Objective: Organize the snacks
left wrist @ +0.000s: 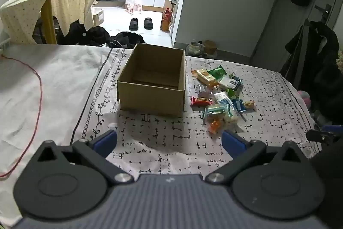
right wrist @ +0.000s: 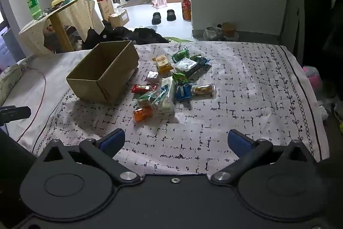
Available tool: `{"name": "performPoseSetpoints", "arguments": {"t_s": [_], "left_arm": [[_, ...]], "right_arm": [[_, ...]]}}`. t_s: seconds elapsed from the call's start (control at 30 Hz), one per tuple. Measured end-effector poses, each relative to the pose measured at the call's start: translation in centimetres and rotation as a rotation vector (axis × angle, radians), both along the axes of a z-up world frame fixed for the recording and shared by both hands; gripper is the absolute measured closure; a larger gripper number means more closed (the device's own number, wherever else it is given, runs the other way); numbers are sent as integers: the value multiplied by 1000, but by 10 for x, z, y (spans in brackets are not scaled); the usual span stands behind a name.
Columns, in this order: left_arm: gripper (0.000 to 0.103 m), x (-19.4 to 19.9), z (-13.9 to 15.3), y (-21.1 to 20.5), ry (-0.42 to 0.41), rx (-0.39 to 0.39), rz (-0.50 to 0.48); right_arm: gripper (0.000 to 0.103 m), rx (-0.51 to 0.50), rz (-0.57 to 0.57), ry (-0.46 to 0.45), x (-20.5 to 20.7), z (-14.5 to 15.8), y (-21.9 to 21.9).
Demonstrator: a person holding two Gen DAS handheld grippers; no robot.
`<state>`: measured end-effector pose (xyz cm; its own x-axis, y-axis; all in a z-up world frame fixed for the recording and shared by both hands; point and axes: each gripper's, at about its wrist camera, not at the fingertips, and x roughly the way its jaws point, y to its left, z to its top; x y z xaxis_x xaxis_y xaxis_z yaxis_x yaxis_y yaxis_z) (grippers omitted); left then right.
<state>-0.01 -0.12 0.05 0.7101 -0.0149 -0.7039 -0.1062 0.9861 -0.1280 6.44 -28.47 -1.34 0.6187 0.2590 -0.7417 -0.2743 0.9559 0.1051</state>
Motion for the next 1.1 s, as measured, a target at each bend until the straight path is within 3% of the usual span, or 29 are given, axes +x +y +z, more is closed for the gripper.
{"name": "performPoseSetpoints", "arguments": {"t_s": [0.47,1.1], "left_arm": [[0,-5,4,15,-7,-28,20],[0,-8,0,19,0,-20,31]], "right_arm": [[0,-26,2,-63,-6,6,15],[0,-27,10,-67,-8,9,13]]}}
